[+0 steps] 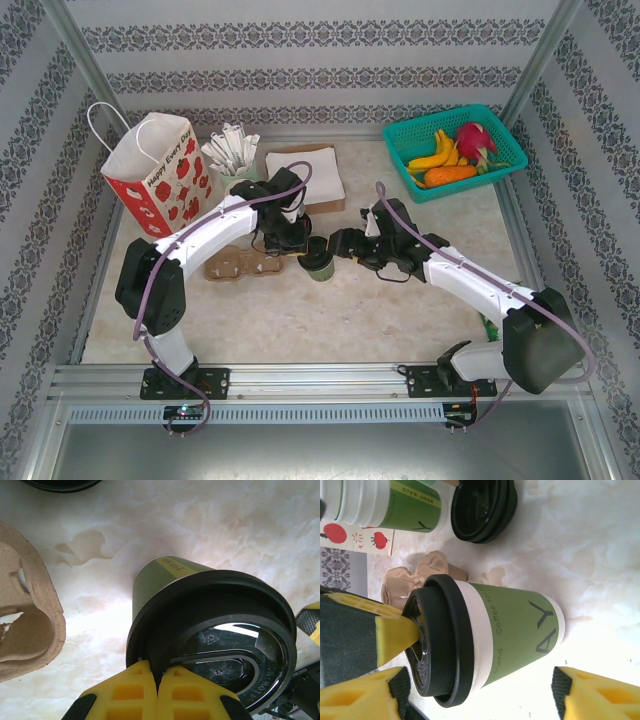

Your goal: Pack the takeout coffee

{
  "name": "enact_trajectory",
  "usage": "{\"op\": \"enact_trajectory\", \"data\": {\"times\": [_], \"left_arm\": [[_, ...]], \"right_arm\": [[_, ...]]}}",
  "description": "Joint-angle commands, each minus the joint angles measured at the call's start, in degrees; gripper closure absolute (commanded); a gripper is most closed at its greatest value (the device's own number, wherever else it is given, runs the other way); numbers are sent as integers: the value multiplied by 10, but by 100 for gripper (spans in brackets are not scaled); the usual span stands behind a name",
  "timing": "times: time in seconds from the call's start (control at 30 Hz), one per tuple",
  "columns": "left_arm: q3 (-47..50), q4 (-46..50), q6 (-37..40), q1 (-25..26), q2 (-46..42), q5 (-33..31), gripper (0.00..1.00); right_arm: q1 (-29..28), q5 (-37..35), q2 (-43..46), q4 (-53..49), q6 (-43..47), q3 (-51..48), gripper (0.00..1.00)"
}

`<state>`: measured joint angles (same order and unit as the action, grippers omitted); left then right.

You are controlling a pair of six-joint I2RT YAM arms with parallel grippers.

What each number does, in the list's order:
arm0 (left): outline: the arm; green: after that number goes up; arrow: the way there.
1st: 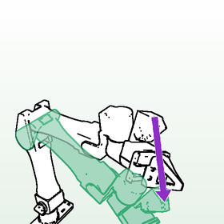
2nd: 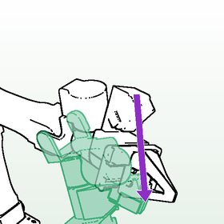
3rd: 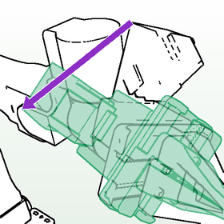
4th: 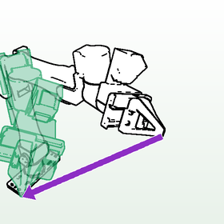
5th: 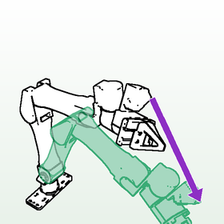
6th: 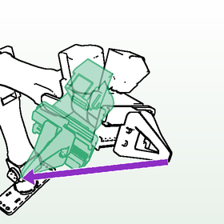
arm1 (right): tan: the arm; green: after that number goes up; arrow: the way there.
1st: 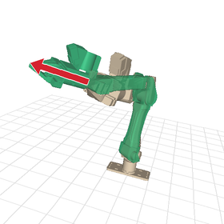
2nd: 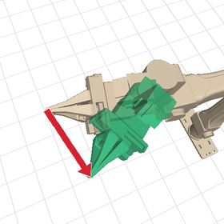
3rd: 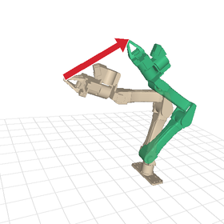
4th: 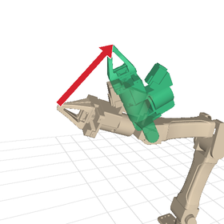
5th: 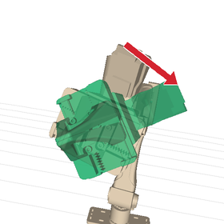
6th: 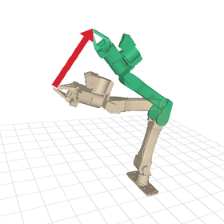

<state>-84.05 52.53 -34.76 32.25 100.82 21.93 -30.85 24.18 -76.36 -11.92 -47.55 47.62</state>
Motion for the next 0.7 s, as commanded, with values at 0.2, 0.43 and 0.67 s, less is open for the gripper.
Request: {"op": "enact_trajectory", "data": {"times": [0.2, 0.43, 0.67], "left_arm": [[-20, 45, 12, 11, 28, -20, 100], [-26, 49, 12, 13, 31, -20, 100], [-36, 56, 19, 16, 35, -20, 100]], "right_arm": [[4, 22, -24, -11, 5, 11, 46], [4, 19, -37, -13, 5, 12, 60], [0, 3, -46, -47, 2, 29, 60]]}}
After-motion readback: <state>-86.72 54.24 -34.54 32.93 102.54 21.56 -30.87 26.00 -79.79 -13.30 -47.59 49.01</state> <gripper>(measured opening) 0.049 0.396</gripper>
